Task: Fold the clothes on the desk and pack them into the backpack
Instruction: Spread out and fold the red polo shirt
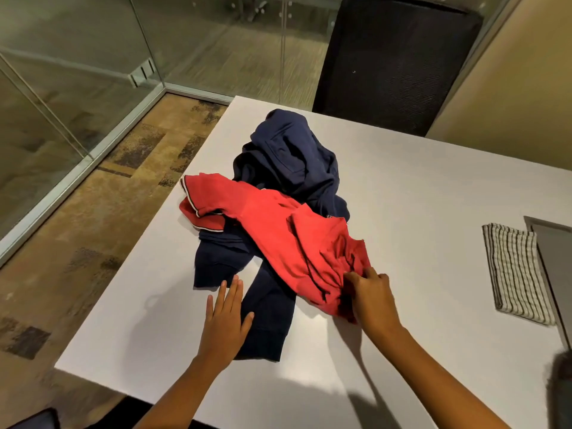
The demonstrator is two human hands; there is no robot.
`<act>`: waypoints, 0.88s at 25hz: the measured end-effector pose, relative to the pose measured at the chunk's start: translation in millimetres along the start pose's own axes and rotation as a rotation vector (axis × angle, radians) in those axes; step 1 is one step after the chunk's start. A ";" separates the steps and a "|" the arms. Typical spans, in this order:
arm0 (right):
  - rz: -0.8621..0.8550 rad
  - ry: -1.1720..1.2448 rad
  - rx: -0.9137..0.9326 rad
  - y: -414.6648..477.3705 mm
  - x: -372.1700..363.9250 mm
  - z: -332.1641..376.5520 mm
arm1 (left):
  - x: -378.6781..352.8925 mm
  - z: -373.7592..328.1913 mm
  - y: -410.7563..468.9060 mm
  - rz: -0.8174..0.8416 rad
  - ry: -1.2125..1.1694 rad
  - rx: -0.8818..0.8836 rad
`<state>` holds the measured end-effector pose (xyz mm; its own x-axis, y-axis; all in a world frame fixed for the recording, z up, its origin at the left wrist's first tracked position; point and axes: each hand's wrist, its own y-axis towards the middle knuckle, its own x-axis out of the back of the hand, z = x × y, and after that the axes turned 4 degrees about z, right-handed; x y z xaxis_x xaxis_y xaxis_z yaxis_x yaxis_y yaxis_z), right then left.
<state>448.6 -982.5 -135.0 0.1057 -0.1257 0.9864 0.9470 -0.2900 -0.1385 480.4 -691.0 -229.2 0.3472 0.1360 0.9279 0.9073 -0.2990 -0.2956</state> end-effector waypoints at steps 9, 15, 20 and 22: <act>-0.034 0.096 0.394 71.9 18.4 127.9 | 1.4 -4.2 -2.1 0.007 -0.001 0.028; 0.148 -0.004 0.454 127.7 11.5 121.8 | 5.0 -5.1 -3.5 0.015 -0.001 0.042; -0.135 0.264 0.497 114.5 42.0 98.9 | 6.3 -5.6 -3.5 0.023 -0.005 0.042; -0.296 0.389 0.484 97.7 55.7 83.1 | 6.0 -5.7 -3.3 0.021 0.002 0.043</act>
<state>572.3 -939.0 -86.3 -0.2089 -0.4640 0.8609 0.9578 0.0807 0.2759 478.2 -694.6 -221.3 0.3655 0.1282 0.9219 0.9093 -0.2610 -0.3242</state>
